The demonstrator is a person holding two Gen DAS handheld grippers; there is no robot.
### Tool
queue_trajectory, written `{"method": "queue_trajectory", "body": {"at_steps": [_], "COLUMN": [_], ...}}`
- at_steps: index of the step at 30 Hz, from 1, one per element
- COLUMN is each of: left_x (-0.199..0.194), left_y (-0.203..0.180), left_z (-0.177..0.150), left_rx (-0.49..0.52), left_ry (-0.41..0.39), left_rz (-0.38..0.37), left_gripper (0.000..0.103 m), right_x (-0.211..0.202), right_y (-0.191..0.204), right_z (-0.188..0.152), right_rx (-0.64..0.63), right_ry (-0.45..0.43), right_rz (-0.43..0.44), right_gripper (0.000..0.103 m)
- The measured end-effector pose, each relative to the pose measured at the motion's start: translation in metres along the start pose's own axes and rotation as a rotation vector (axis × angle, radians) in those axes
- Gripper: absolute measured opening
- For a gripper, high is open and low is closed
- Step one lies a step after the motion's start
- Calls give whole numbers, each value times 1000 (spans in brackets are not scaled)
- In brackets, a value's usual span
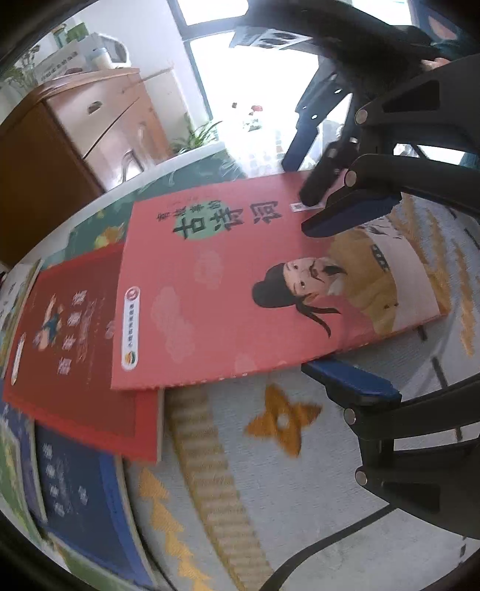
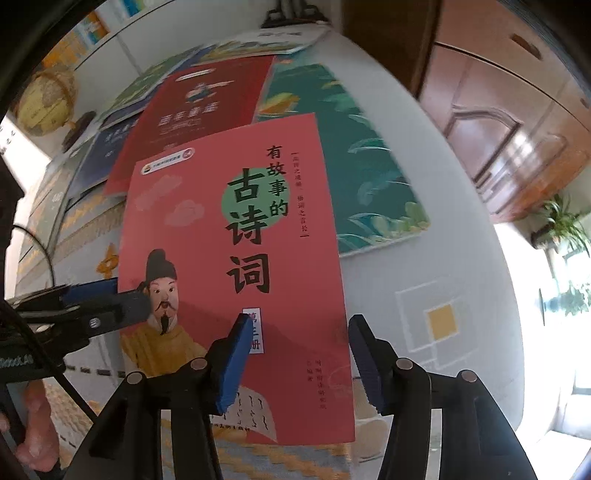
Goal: Organize books
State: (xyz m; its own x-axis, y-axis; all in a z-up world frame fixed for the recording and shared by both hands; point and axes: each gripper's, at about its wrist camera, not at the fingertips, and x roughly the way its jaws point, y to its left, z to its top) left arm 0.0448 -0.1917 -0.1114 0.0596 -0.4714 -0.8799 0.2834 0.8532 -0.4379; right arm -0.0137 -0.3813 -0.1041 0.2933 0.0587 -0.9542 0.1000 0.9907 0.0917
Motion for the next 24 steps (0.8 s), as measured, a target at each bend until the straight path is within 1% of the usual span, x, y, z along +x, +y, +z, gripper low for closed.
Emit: {"method": "queue_trajectory", "body": {"at_steps": [2, 5, 8, 10, 12, 13, 14, 16, 17, 19, 21, 23, 24], "left_x": [-5, -8, -9, -15, -30, -37, -48, -57, -56, -47, -33, -23, -19], "left_y": [9, 19, 21, 15, 8, 6, 3, -1, -5, -11, -14, -11, -10], "left_z": [1, 1, -2, -3, -3, -2, -1, 1, 2, 2, -3, -6, -7], "left_rx": [-12, -28, -17, 8, 33, 39, 39, 36, 38, 51, 50, 27, 16], "left_ry": [-10, -3, -4, -25, -74, -92, -124, -154, -160, -151, -122, -99, -89], "left_rz": [11, -11, -14, -9, -60, -96, -163, -220, -221, -188, -165, -153, -144], "left_gripper": [64, 64, 64, 64, 64, 64, 64, 64, 64, 64, 62, 52, 45], "right_x": [3, 5, 7, 8, 9, 9, 9, 9, 9, 8, 8, 8, 7], "right_y": [13, 23, 25, 23, 19, 18, 16, 14, 13, 10, 9, 9, 9], "right_z": [0, -3, -3, -2, -1, 0, 0, 1, 1, 1, 0, -2, -3], "right_rx": [-37, -64, -70, -69, -52, -42, -29, -6, 10, 32, 41, 42, 42], "right_ry": [7, 8, 9, 10, 9, 8, 5, 0, -3, -6, -11, -16, -19], "right_rz": [0, 16, 36, 38, 50, 56, 68, 95, 113, 138, 149, 153, 154], "right_gripper": [53, 53, 53, 53, 54, 54, 54, 54, 54, 54, 54, 54, 54]}}
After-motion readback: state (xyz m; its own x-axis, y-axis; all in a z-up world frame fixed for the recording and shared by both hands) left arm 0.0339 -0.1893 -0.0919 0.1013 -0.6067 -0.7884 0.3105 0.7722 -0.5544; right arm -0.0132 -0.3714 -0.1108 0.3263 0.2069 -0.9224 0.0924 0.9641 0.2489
